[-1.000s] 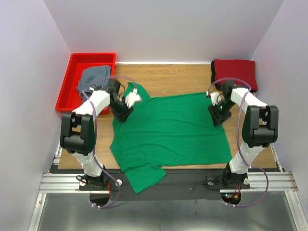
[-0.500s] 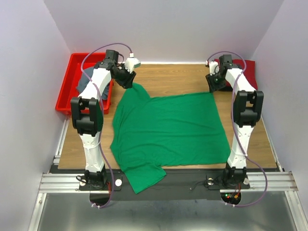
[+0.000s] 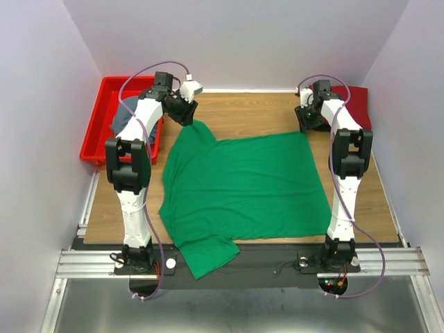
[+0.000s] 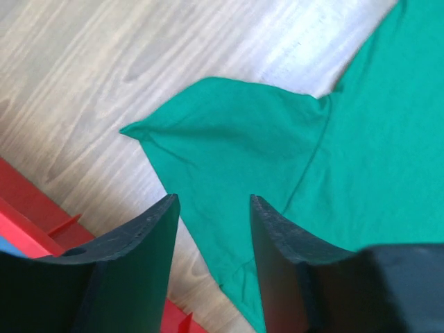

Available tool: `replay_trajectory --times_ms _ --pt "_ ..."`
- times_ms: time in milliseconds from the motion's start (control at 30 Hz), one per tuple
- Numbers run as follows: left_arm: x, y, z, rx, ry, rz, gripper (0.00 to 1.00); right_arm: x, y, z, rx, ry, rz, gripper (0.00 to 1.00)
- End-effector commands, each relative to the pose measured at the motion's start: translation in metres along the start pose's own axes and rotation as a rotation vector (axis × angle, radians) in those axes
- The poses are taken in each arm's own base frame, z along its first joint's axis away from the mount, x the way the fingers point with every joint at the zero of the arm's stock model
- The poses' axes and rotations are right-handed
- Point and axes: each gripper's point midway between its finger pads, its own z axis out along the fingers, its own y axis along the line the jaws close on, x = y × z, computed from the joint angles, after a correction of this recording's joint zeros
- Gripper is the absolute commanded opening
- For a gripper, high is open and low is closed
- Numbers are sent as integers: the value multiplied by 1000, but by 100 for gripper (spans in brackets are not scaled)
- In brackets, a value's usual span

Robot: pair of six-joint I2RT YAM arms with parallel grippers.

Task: Fold and stack the t-shirts
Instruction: Flatten the tshirt out

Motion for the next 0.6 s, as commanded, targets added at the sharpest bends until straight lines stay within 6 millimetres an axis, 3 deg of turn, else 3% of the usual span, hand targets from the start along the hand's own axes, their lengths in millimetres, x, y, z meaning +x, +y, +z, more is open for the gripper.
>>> replay_trajectory --times_ms 0,200,300,367,567 --pt "-20 29 0 -86 -54 -38 58 0 10 0 -33 -24 10 43" --pt "-24 66 19 -199 -50 -127 59 22 20 9 -72 27 17 26" --pt "-16 75 39 -202 -49 -165 58 27 22 10 -79 37 12 7" --pt "-15 78 45 -205 -53 -167 57 26 23 8 -81 37 13 1" --pt "-4 85 61 -189 -49 -169 57 21 25 6 -94 21 15 1"
